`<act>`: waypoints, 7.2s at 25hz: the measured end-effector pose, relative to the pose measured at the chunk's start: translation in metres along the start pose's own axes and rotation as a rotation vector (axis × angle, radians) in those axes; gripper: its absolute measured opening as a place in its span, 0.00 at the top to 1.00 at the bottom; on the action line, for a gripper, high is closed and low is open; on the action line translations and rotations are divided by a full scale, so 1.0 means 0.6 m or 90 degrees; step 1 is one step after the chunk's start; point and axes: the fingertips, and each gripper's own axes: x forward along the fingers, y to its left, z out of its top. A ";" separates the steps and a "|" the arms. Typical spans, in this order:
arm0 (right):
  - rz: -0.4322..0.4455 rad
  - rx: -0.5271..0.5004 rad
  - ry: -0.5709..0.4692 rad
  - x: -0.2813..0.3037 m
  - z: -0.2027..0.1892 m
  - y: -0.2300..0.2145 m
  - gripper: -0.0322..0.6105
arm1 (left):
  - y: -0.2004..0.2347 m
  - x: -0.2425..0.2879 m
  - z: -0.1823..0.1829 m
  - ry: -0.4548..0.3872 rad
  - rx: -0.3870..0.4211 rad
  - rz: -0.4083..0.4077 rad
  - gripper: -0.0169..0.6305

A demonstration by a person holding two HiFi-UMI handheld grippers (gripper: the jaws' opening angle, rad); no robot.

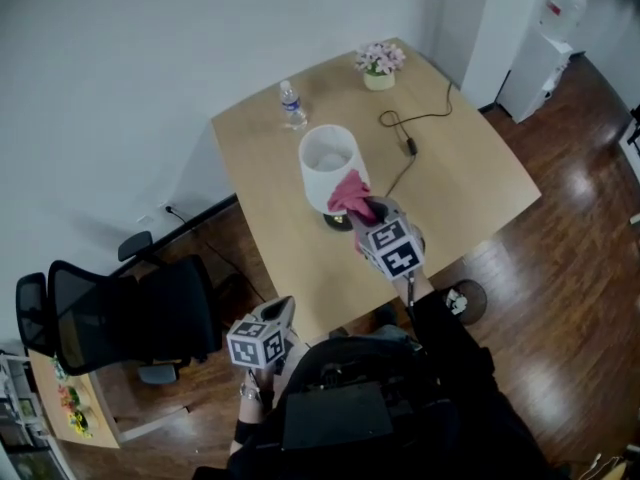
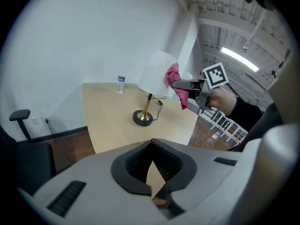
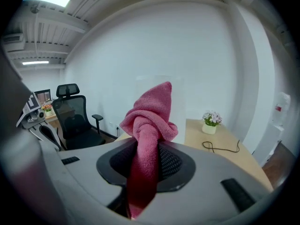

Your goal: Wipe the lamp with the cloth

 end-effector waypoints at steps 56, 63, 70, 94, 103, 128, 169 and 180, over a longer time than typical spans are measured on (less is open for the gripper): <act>0.186 -0.041 0.096 0.049 -0.128 -0.091 0.78 | -0.130 0.107 0.010 0.078 -0.033 0.071 0.98; 0.145 -0.035 0.102 0.011 -0.131 -0.123 0.78 | -0.125 0.118 0.002 0.073 -0.036 0.040 0.98; 0.106 -0.065 -0.025 -0.073 0.054 -0.144 0.78 | -0.119 0.143 0.048 0.016 0.001 -0.021 0.98; 0.325 -0.192 0.074 0.054 -0.034 -0.152 0.78 | -0.178 0.208 0.115 0.012 -0.070 0.113 0.98; 0.363 -0.227 0.151 0.076 -0.120 -0.175 0.78 | -0.207 0.249 0.145 0.019 -0.069 0.125 0.98; 0.496 -0.327 -0.027 0.058 0.114 -0.178 0.79 | -0.231 0.279 0.178 0.019 -0.116 0.184 0.98; 0.651 -0.477 -0.075 0.123 0.200 -0.156 0.79 | -0.217 0.287 0.180 0.046 -0.148 0.209 0.98; 0.641 -0.439 0.036 0.191 0.072 -0.177 0.79 | -0.197 0.286 0.164 0.045 -0.173 0.214 0.98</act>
